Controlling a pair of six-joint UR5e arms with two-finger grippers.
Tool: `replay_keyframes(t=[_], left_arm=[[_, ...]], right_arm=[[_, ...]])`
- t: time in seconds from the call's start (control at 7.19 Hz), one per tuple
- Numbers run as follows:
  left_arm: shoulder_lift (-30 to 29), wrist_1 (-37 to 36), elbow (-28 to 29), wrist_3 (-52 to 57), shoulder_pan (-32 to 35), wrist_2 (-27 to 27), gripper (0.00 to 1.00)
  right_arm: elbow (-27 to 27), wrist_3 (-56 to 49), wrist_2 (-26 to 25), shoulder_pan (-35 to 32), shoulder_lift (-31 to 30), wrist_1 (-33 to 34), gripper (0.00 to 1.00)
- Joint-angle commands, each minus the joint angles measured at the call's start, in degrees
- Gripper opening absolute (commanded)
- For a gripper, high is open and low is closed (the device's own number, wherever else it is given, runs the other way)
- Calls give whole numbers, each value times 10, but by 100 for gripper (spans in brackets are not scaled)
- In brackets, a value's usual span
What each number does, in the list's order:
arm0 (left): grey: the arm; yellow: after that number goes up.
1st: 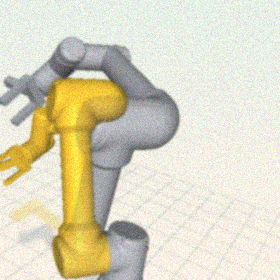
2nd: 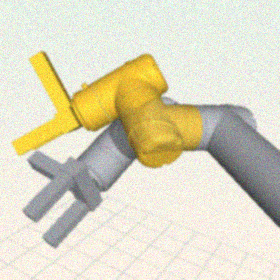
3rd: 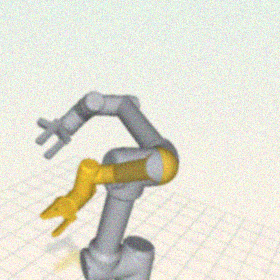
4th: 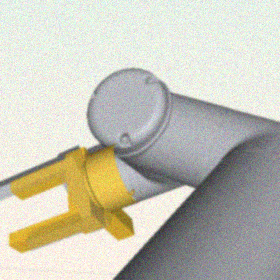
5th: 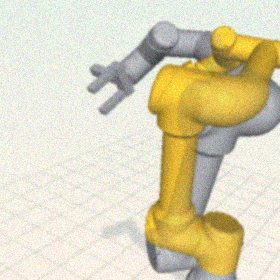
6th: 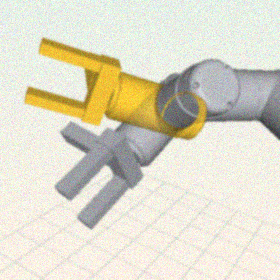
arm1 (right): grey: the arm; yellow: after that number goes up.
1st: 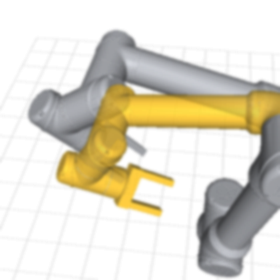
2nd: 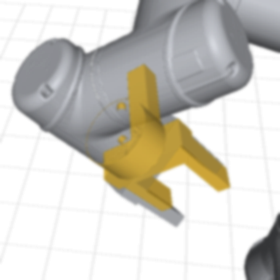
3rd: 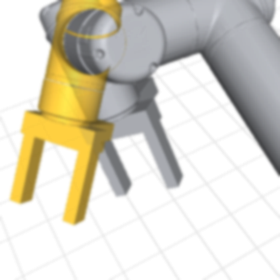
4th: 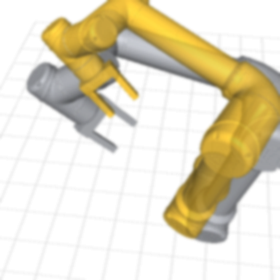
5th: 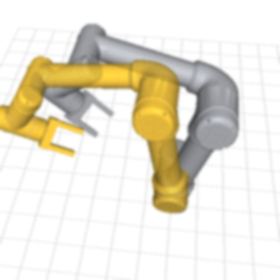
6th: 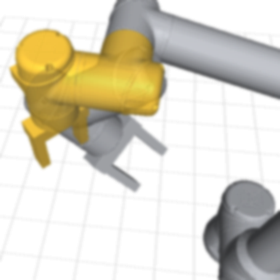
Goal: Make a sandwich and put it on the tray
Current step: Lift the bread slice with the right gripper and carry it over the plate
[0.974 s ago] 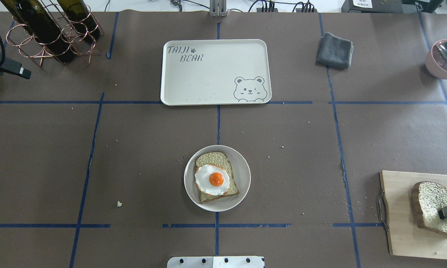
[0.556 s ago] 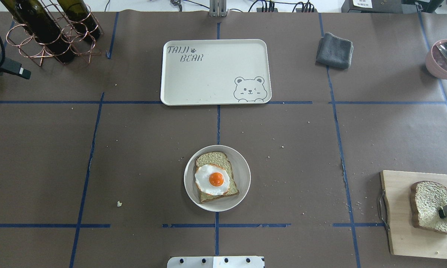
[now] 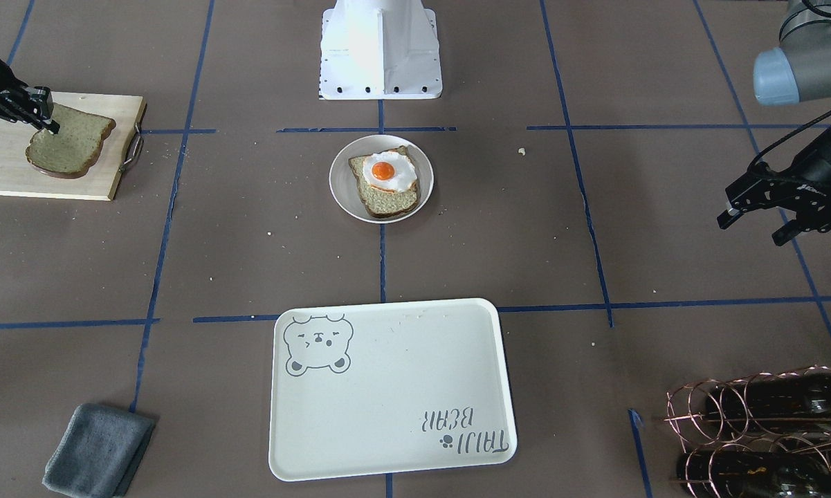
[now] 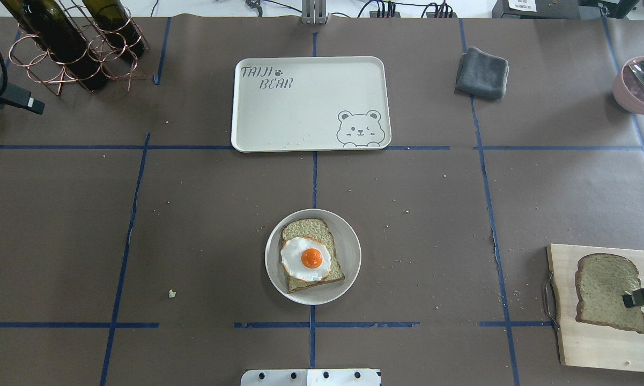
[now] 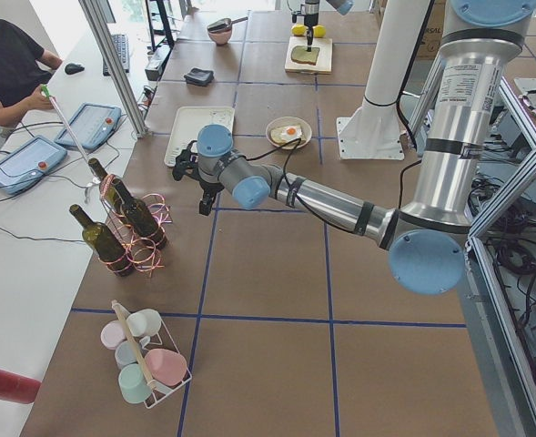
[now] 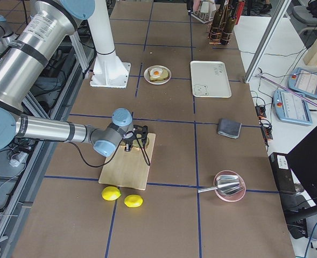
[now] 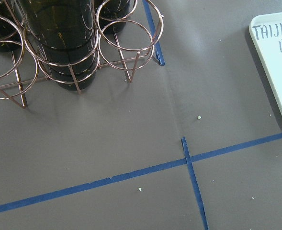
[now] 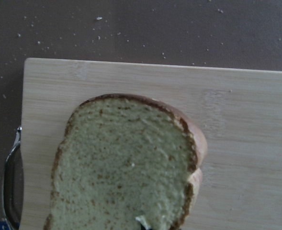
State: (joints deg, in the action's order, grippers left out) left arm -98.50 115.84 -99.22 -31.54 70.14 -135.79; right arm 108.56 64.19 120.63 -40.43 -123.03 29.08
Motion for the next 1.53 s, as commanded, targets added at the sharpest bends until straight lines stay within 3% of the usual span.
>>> replay_keyframes(t=[0.0,0.28,0.42,0.83,0.97,1.11,1.39], left_arm=[[1,0,1,0,0,0,100],[2,0,1,-2,0,0,100],[2,0,1,-3,0,0,100],[6,0,3,-4,1,-1,100],[6,0,2,-6,1,-2,100],[6,0,2,-6,1,-2,100],[6,0,3,-7,0,-2,100]], right_arm=[[36,1,57,-66,24,0,0],[36,3,110,-101,109,12,0],[39,41,124,-100,180,58,0],[39,70,135,-64,430,300,0],[38,77,104,-30,506,382,0],[32,95,28,35,550,409,0],[-19,124,-65,124,611,411,0]])
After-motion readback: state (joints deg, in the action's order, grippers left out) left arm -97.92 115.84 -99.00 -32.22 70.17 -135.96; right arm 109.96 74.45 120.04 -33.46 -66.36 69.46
